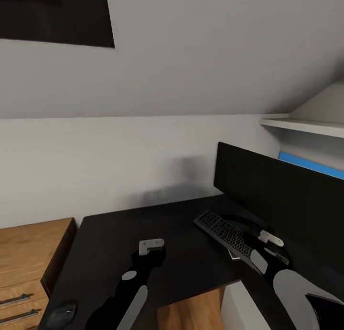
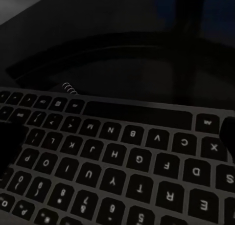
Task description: In the bedroom, organize the workspace by keeping the computer under the desk, ensuring the monitor is on the desk, placing the keyboard on the desk next to the monitor, placing the mouse on the desk next to the keyboard, moving the folder from the swivel chair onto the desk next to the mouse, stacking the notebook on top of the folder with the pen on top of the notebook, and positioning the swivel chair next to the desk.
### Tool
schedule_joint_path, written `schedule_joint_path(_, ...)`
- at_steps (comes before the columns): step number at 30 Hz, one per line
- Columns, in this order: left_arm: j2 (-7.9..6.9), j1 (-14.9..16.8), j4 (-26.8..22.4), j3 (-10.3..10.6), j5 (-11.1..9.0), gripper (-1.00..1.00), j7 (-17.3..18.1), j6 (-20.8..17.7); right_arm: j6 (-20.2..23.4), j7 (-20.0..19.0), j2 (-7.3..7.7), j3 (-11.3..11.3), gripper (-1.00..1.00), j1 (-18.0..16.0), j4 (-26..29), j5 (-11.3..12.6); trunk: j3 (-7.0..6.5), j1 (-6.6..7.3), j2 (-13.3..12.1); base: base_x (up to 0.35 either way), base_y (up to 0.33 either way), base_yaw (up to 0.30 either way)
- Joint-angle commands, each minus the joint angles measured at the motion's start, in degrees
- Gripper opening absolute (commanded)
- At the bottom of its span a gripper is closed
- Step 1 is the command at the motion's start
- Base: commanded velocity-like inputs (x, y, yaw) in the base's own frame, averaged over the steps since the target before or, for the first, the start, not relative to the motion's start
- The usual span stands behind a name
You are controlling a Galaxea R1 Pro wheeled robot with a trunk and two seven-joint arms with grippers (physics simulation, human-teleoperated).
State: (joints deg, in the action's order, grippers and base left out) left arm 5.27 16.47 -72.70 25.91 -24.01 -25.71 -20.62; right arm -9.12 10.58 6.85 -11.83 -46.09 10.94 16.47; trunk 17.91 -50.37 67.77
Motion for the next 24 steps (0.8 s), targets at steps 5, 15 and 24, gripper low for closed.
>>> schedule_joint_path(5, 0.0, 0.05, -0.07, 0.11, -0.51, 1.0, -0.51, -0.13, -0.28, 0.06, 0.01, 0.22, 1.0, -0.05, -0.05, 0.58, 0.98, -1.11, 2.07, 0.0, 0.0, 0.0)
schedule_joint_path(15, 0.0, 0.05, -0.01, 0.11, -0.58, 1.0, -0.71, -0.14, -0.28, 0.06, 0.01, 0.22, 1.0, -0.05, -0.05, 0.58, 2.59, -3.08, 5.68, 0.0, 0.0, 0.0)
schedule_joint_path(24, -0.01, 0.05, 0.01, 0.11, -0.52, 1.0, -0.75, -0.13, -0.28, 0.06, 0.02, 0.22, 1.0, -0.05, -0.05, 0.53, 2.59, -3.08, 5.68, 0.0, 0.0, 0.0)
